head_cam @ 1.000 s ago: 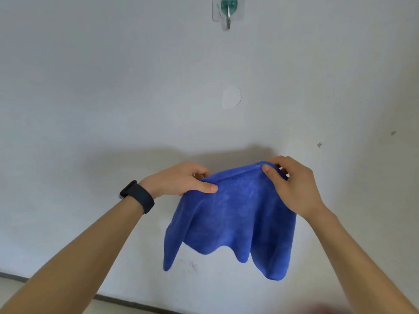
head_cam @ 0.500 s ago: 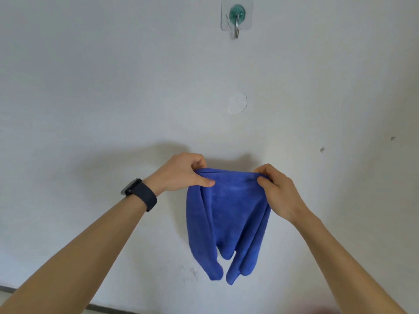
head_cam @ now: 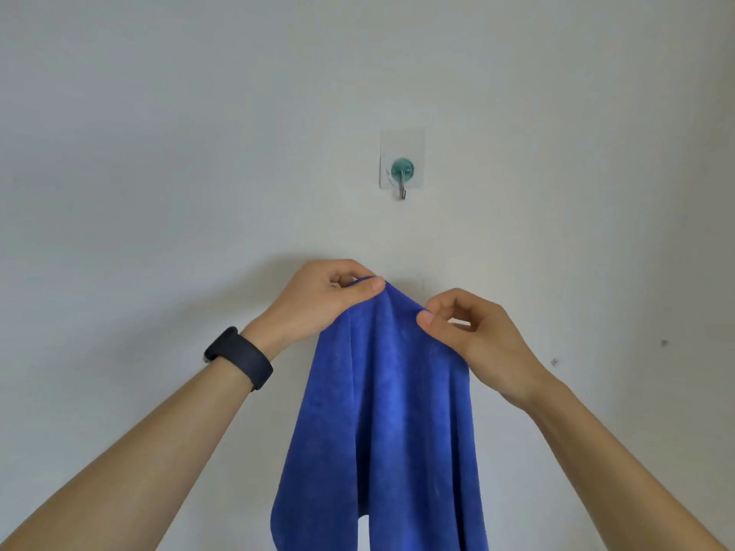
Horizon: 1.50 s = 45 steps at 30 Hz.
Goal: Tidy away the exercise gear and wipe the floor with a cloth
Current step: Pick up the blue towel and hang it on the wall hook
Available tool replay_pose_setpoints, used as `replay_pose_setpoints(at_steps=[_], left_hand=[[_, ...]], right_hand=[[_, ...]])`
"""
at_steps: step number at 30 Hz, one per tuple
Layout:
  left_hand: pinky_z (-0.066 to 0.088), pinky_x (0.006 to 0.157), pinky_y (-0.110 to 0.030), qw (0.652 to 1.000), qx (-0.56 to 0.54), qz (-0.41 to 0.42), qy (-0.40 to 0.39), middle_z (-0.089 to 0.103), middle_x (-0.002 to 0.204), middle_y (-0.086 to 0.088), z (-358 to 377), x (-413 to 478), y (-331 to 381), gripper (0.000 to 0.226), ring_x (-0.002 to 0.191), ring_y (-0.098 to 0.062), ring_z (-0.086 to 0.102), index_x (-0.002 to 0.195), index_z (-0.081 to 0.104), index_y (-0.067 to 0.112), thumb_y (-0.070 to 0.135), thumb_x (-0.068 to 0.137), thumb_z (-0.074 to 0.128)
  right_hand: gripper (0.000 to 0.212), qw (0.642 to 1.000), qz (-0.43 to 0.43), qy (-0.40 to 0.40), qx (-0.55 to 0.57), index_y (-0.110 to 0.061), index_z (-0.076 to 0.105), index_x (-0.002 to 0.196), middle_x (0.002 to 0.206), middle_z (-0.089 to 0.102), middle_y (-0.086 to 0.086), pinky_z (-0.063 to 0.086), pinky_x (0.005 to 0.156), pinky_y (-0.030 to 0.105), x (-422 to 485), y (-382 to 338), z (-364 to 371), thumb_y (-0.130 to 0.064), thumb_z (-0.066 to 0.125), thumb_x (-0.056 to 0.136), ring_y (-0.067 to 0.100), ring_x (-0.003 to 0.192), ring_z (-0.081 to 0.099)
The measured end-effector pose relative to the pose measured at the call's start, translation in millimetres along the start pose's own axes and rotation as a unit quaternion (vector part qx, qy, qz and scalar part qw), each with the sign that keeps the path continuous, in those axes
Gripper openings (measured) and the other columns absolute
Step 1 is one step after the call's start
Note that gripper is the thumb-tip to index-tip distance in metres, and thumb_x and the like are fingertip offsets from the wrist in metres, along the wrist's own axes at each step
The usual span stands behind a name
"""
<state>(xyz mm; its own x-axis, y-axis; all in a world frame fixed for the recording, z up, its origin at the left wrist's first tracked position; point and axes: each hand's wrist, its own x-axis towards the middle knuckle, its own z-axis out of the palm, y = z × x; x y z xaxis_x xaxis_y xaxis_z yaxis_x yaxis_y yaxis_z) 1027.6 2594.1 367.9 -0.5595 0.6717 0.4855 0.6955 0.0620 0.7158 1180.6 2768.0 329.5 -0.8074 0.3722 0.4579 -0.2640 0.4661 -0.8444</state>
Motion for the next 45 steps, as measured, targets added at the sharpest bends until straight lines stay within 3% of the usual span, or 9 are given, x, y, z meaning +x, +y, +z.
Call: replay_pose_setpoints(at_steps=[4, 6, 11, 15, 21, 31, 34, 38, 45], left_hand=[[0.042, 0.070, -0.015, 0.992, 0.029, 0.052, 0.115, 0.065, 0.071, 0.012, -25, 43, 32, 0.016, 0.065, -0.002, 0.054, 0.088, 0.075, 0.031, 0.044, 0.091, 0.068], [0.045, 0.075, -0.016, 0.981, 0.057, 0.076, 0.168, 0.067, 0.080, 0.018, -28, 62, 44, 0.019, 0.076, 0.002, 0.059, 0.091, 0.073, 0.027, 0.042, 0.095, 0.063], [0.055, 0.079, -0.041, 0.967, 0.110, 0.048, 0.226, 0.065, 0.080, 0.010, -20, 94, 48, 0.023, 0.081, -0.015, 0.062, 0.091, 0.065, 0.026, 0.045, 0.097, 0.054], [0.055, 0.070, -0.042, 0.961, 0.085, 0.041, 0.259, 0.065, 0.073, 0.005, -2, 96, 40, 0.014, 0.071, -0.017, 0.062, 0.095, 0.055, 0.028, 0.042, 0.097, 0.054], [0.045, 0.054, -0.030, 0.966, 0.027, 0.064, 0.250, 0.062, 0.066, 0.012, 21, 80, 9, 0.007, 0.056, -0.006, 0.054, 0.089, 0.055, 0.038, 0.040, 0.096, 0.058], [0.052, 0.075, -0.025, 0.967, 0.129, 0.111, 0.190, 0.062, 0.099, 0.020, 42, 46, -24, 0.029, 0.091, -0.001, 0.057, 0.124, 0.056, 0.050, 0.044, 0.102, 0.038], [0.049, 0.076, -0.020, 0.964, 0.133, 0.129, 0.191, 0.055, 0.106, 0.025, 38, 36, -32, 0.026, 0.098, 0.003, 0.055, 0.119, 0.062, 0.046, 0.049, 0.098, 0.045], [0.053, 0.083, -0.025, 0.972, 0.138, 0.123, 0.142, 0.053, 0.114, 0.024, 43, 23, -54, 0.029, 0.098, 0.002, 0.056, 0.125, 0.060, 0.039, 0.040, 0.098, 0.053], [0.048, 0.085, -0.017, 0.955, 0.255, 0.110, 0.105, 0.048, 0.137, 0.020, 64, -45, -91, 0.047, 0.113, -0.001, 0.051, 0.146, 0.041, 0.034, 0.043, 0.100, 0.039]], right_hand=[[0.010, 0.983, -0.101, 0.138, -0.061, -0.024, 0.070, 0.090, 0.091, 0.070, -0.014, 0.048, 0.073, 0.016, 46, -45, -12, -0.029, 0.065, 0.096, 0.005, 0.078, 0.064], [0.010, 0.962, -0.151, 0.181, -0.139, -0.026, 0.067, 0.092, 0.091, 0.068, -0.017, 0.044, 0.067, 0.010, 68, -64, -15, -0.031, 0.060, 0.098, 0.002, 0.067, 0.057], [0.013, 0.911, -0.156, 0.215, -0.316, -0.023, 0.056, 0.099, 0.092, 0.064, -0.010, 0.049, 0.075, 0.037, 112, -78, -16, -0.031, 0.046, 0.102, 0.019, 0.083, 0.060], [0.010, 0.906, -0.152, 0.230, -0.321, -0.024, 0.053, 0.098, 0.084, 0.062, -0.009, 0.049, 0.069, 0.038, 120, -65, -14, -0.026, 0.044, 0.102, 0.020, 0.077, 0.059], [0.018, 0.906, -0.149, 0.212, -0.334, -0.029, 0.059, 0.108, 0.092, 0.061, -0.008, 0.048, 0.070, 0.035, 109, -38, -9, -0.024, 0.042, 0.104, 0.016, 0.080, 0.057], [0.035, 0.944, -0.135, 0.175, -0.245, -0.051, 0.052, 0.134, 0.111, 0.059, -0.022, 0.048, 0.084, 0.020, 75, 4, 21, -0.035, 0.042, 0.104, -0.006, 0.099, 0.056], [0.038, 0.944, -0.144, 0.164, -0.246, -0.050, 0.047, 0.141, 0.112, 0.060, -0.025, 0.046, 0.084, 0.015, 58, 15, 22, -0.046, 0.043, 0.103, -0.004, 0.102, 0.056], [0.042, 0.910, -0.141, 0.194, -0.337, -0.047, 0.049, 0.141, 0.111, 0.055, -0.020, 0.047, 0.075, 0.017, 37, 48, 26, -0.033, 0.051, 0.102, 0.002, 0.092, 0.055], [0.037, 0.937, -0.075, 0.176, -0.292, -0.050, 0.055, 0.134, 0.122, 0.051, -0.024, 0.052, 0.075, 0.019, -32, 103, 49, -0.048, 0.047, 0.098, 0.002, 0.105, 0.058]])
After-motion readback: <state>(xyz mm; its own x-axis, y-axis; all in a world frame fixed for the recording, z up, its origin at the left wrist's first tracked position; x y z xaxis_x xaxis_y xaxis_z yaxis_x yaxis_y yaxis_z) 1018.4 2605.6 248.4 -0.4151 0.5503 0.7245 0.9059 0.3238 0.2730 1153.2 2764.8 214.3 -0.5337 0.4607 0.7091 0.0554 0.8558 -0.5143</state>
